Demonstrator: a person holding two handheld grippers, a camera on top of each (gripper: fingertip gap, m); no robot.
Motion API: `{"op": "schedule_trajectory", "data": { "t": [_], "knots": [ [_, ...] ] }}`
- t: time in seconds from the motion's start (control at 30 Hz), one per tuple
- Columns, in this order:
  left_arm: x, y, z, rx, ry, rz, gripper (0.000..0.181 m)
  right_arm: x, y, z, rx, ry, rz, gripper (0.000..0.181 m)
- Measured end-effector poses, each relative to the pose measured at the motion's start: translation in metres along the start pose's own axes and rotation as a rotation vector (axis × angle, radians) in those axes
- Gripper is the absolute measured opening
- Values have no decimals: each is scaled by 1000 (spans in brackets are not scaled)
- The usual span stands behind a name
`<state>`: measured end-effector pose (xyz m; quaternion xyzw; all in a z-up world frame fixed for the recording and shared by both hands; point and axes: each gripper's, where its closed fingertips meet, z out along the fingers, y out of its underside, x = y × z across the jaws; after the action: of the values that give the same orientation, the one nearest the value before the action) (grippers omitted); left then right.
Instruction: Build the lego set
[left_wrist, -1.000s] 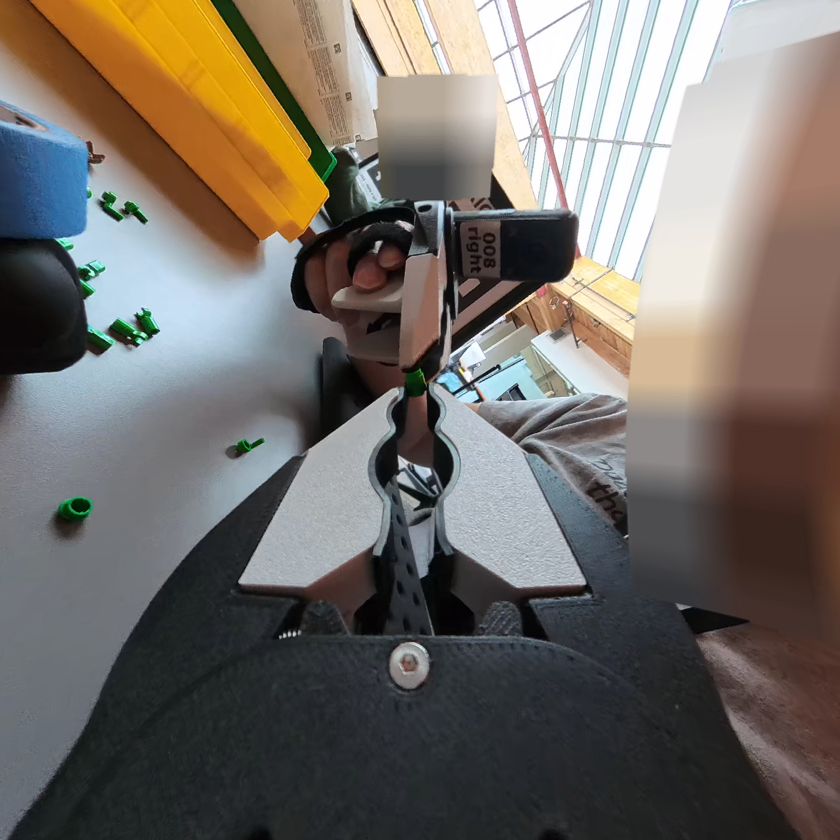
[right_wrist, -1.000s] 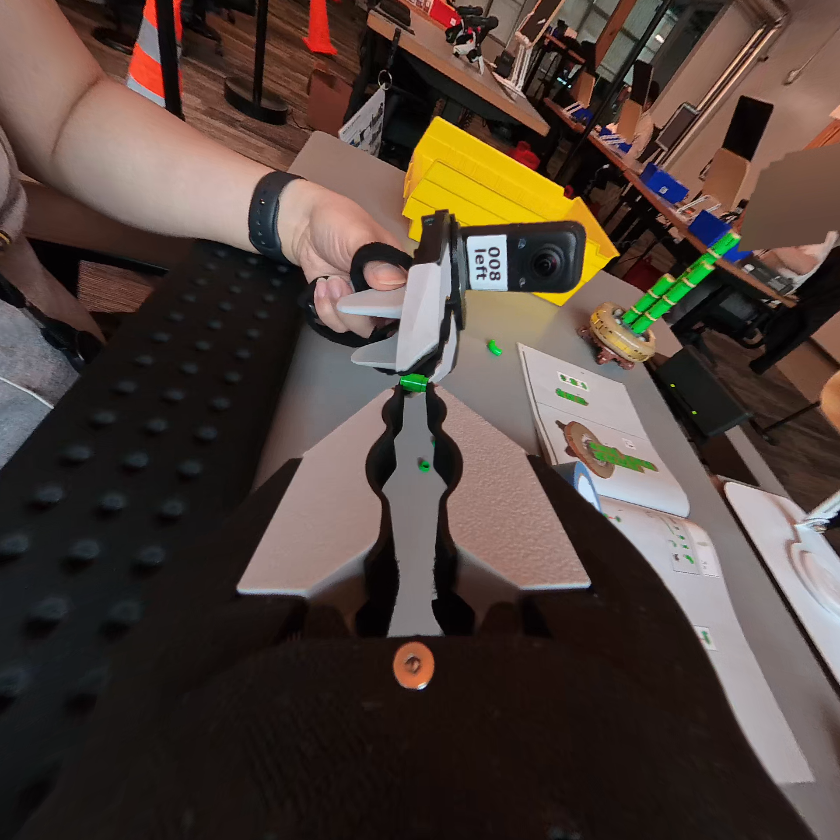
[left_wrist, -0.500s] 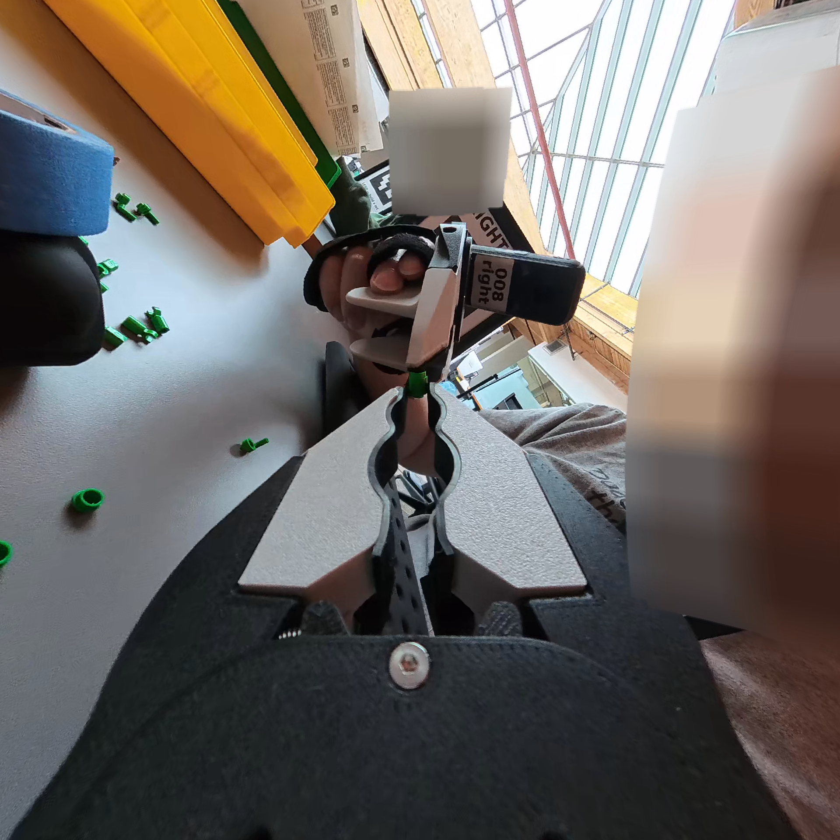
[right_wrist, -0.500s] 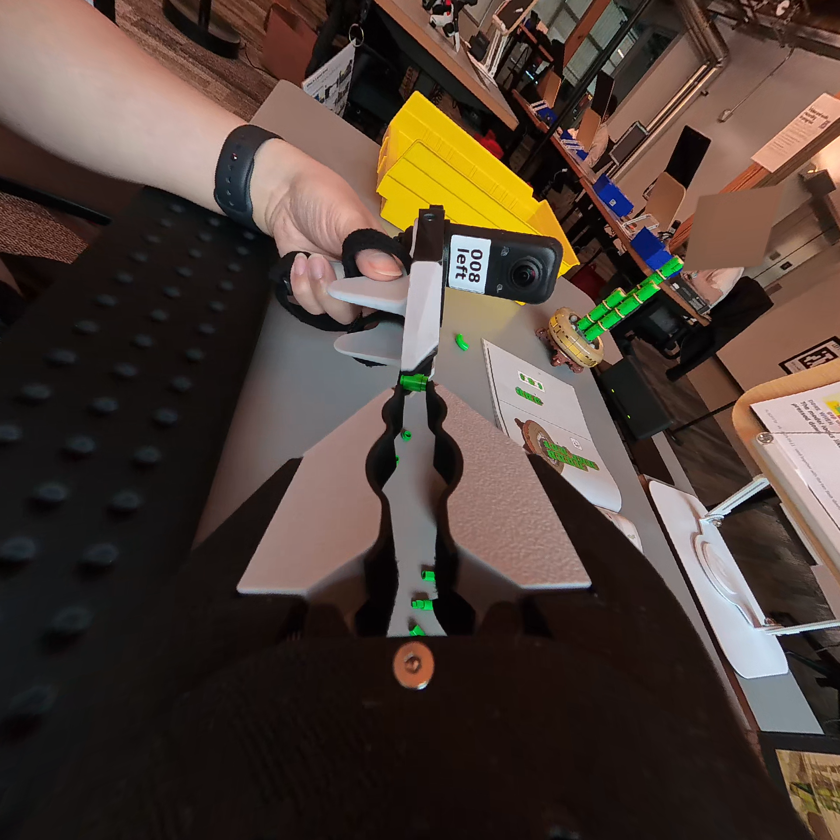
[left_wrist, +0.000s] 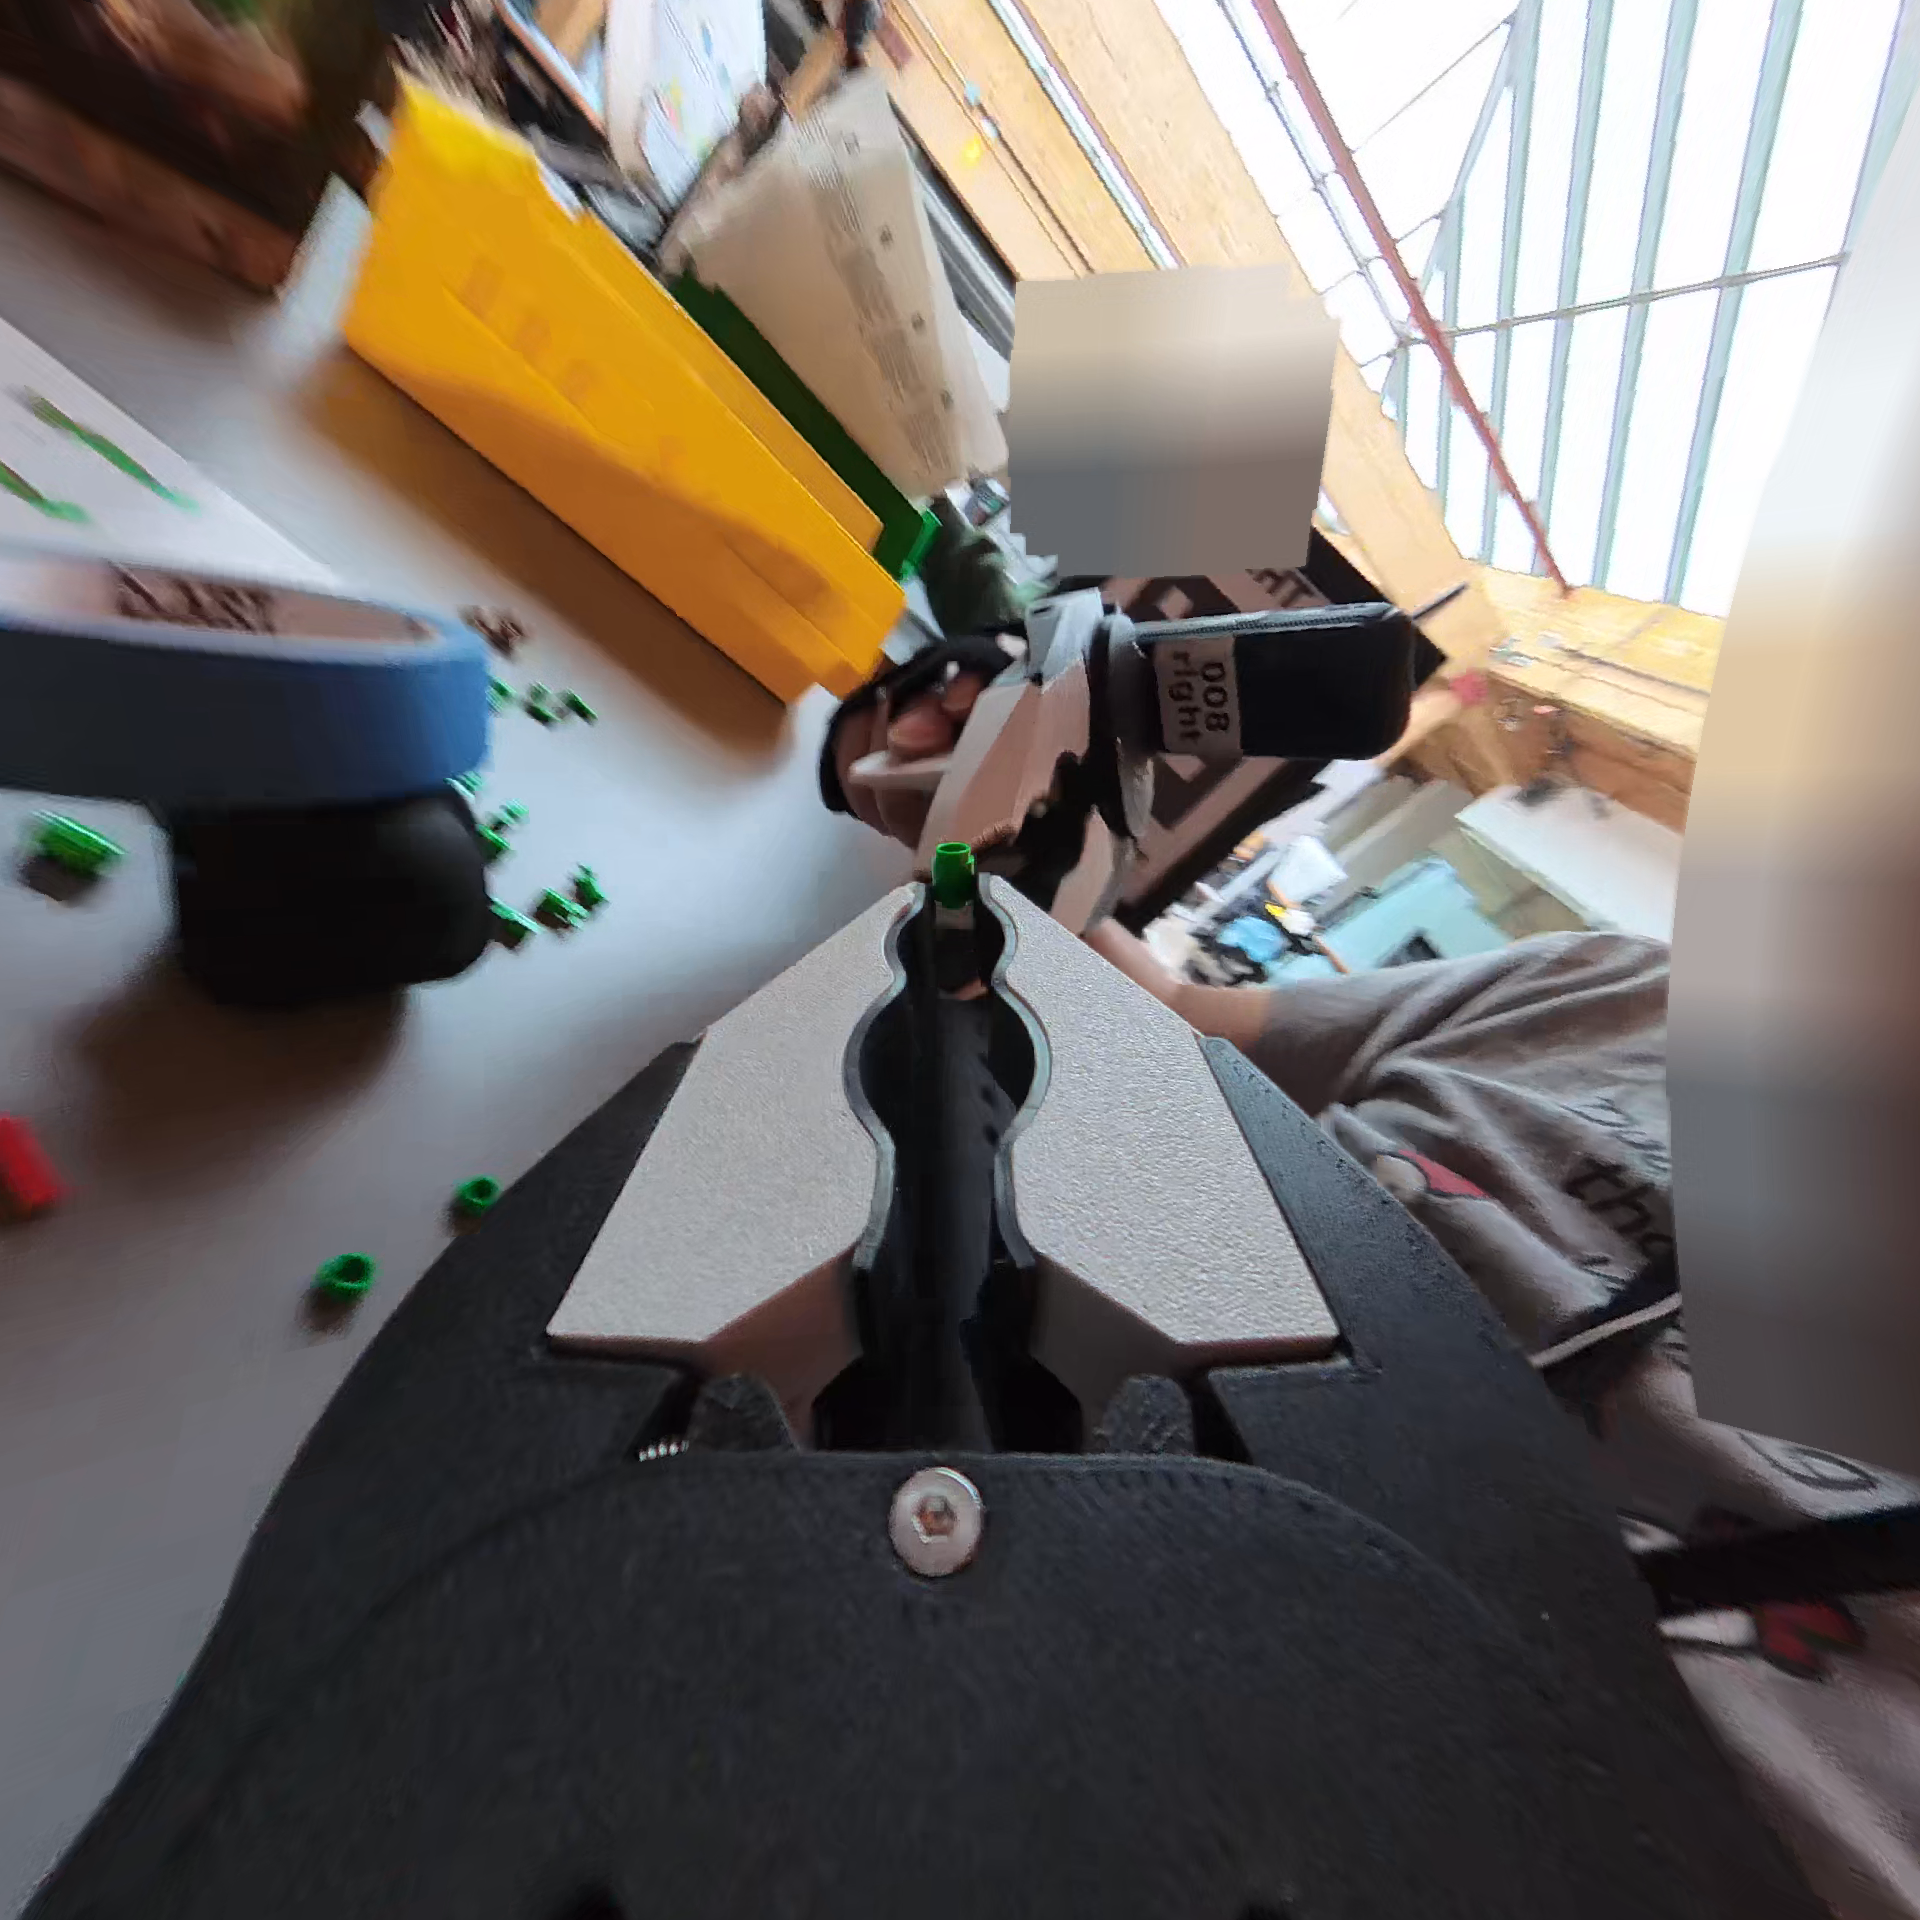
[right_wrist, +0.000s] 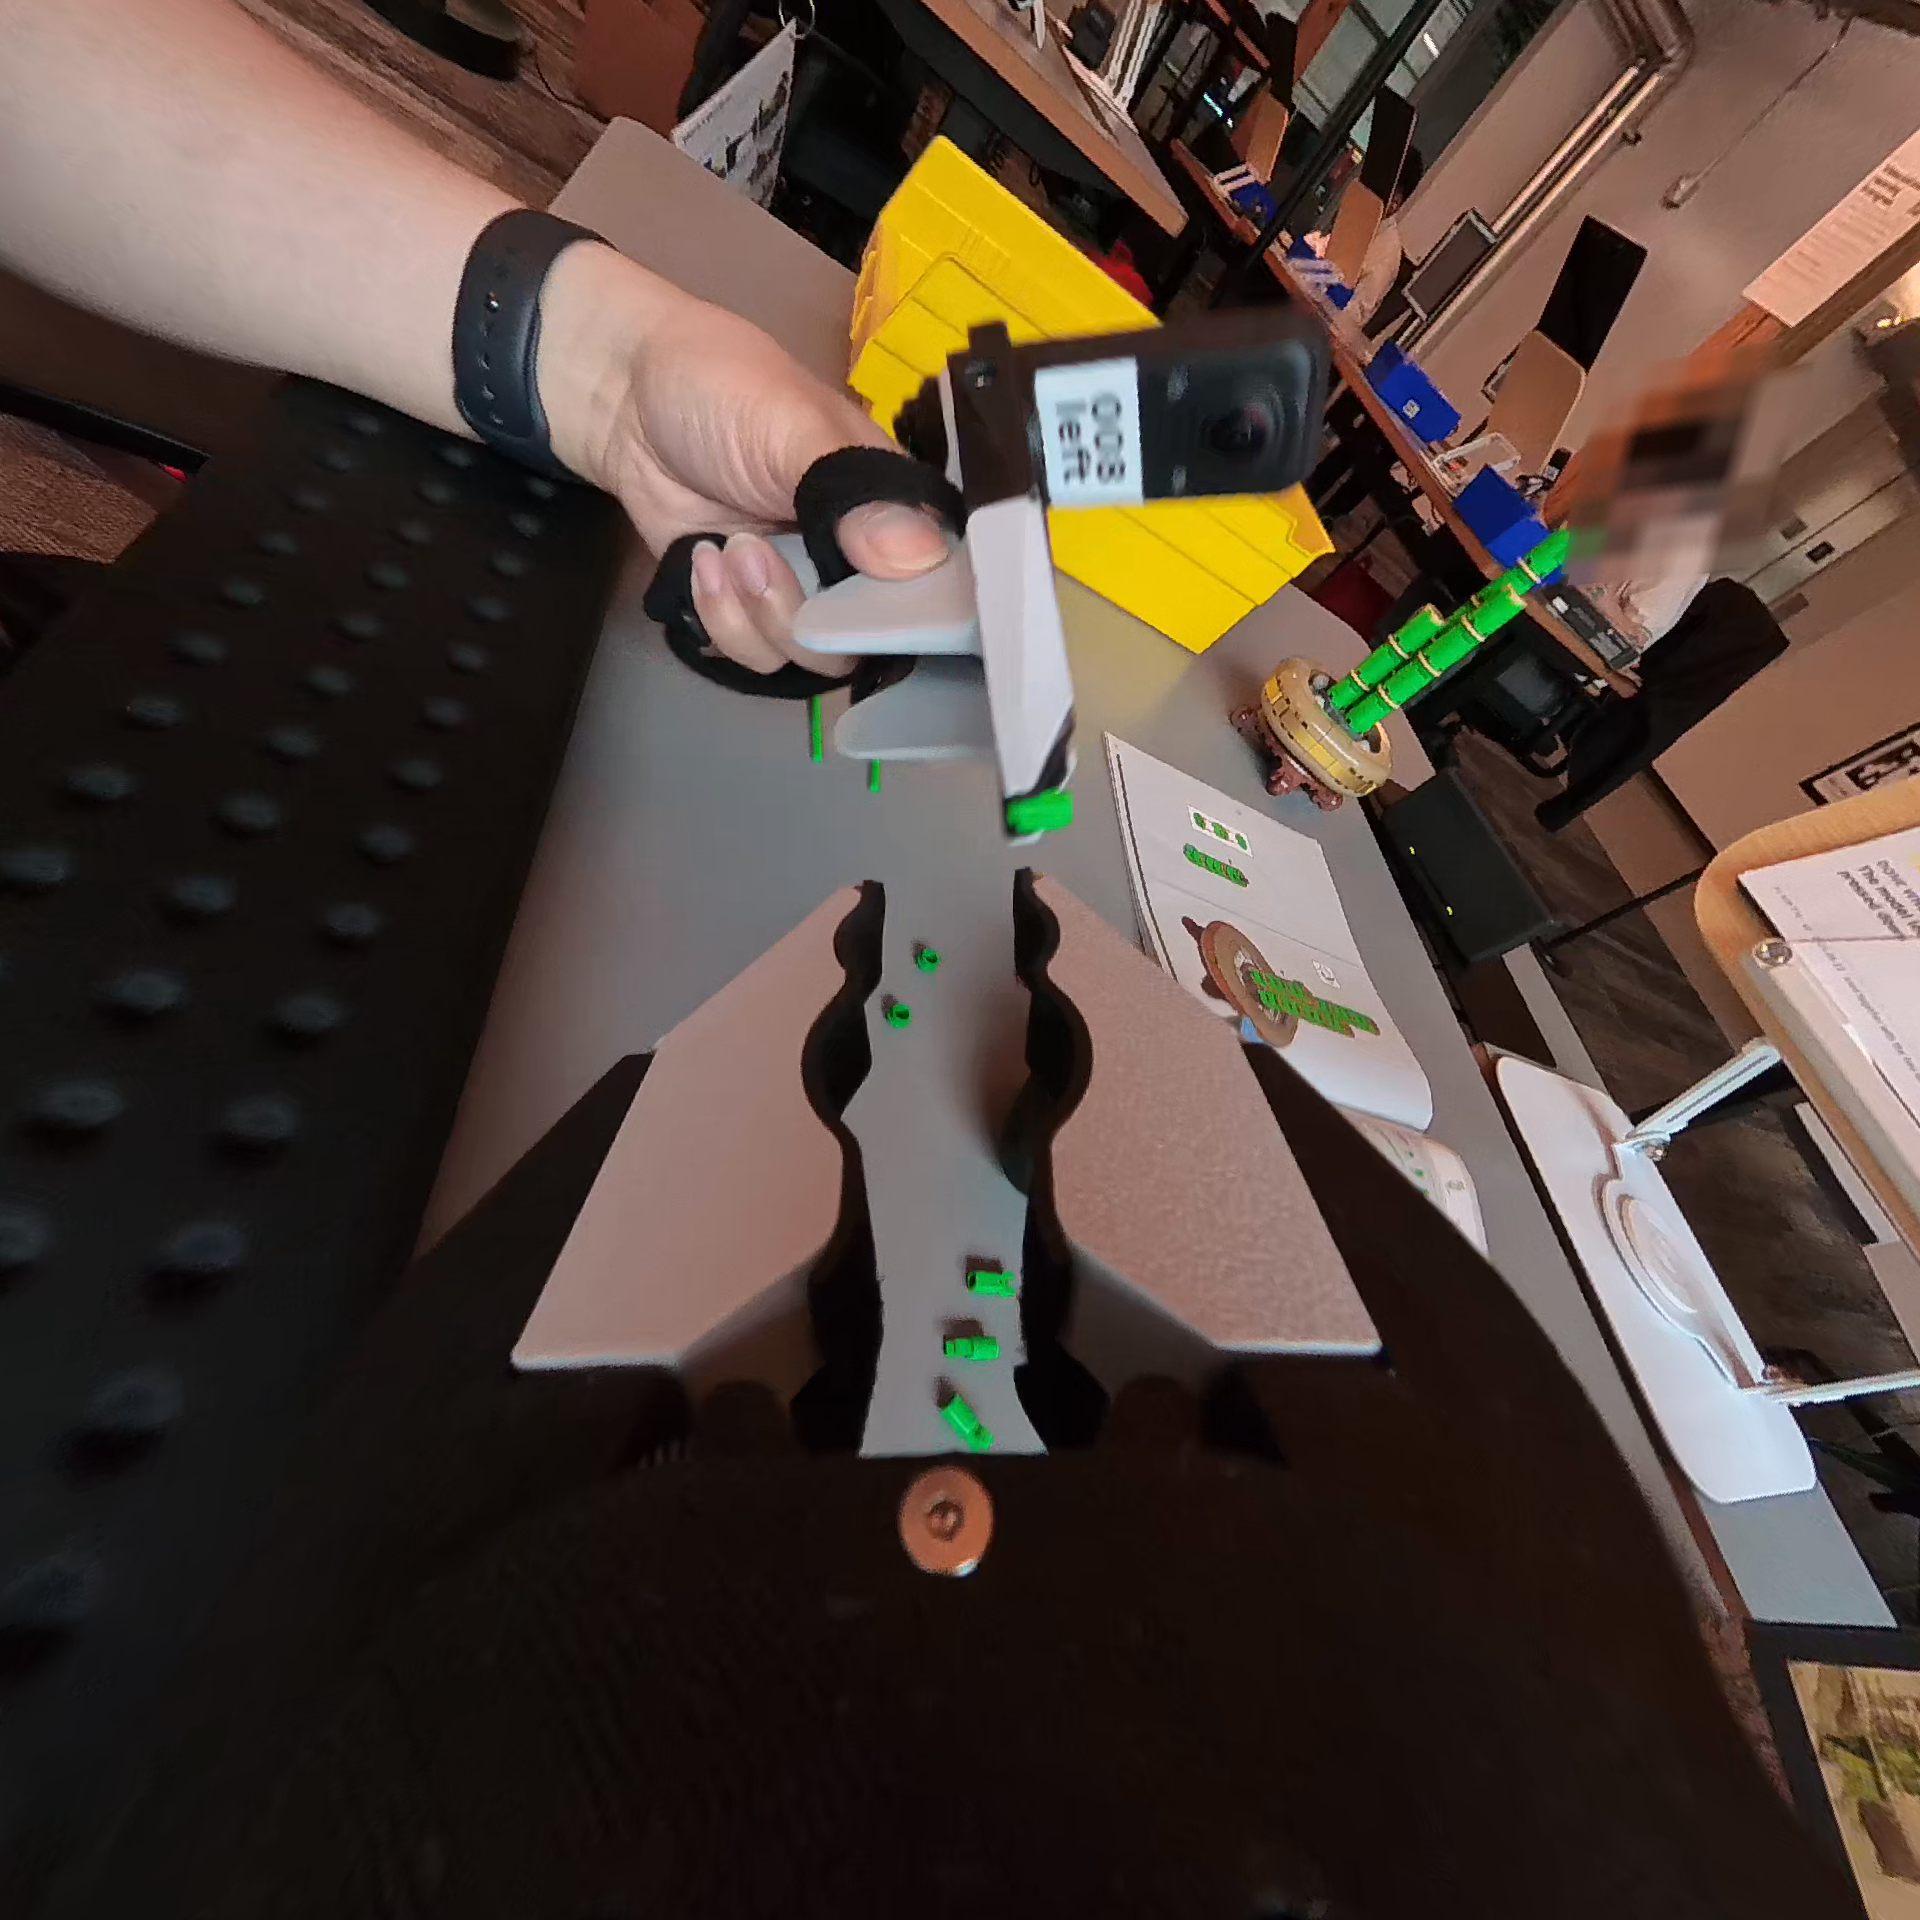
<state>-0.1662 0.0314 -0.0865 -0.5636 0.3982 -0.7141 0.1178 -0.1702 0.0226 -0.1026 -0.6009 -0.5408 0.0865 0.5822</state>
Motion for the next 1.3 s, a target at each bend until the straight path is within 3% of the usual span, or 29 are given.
{"op": "schedule_trajectory", "data": {
  "t": [0.23, 0.4, 0.5, 0.8, 0.9, 1.03, 1.3],
  "knots": [
    [21, -69, -18, 183, -127, 407, 4, 8, 28, -5, -91, -2, 98, 27],
    [41, -116, -16, 270, -147, 535, 4, 14, 58, -3, -196, -10, 240, 41],
    [34, -134, -13, 276, -201, 619, 5, 19, 64, -4, -203, 2, 292, 40],
    [9, -112, -26, 277, -184, 544, 4, 42, 62, -29, -193, 76, 402, 36],
    [10, -106, -29, 272, -185, 545, 4, 26, 55, -39, -240, 86, 443, 31],
    [9, -105, -26, 246, -186, 553, 4, -11, 76, -46, -381, 122, 538, 26],
    [3, -96, -17, 196, -191, 551, 4, -51, 81, -29, -508, 139, 581, 12]
  ]
}}
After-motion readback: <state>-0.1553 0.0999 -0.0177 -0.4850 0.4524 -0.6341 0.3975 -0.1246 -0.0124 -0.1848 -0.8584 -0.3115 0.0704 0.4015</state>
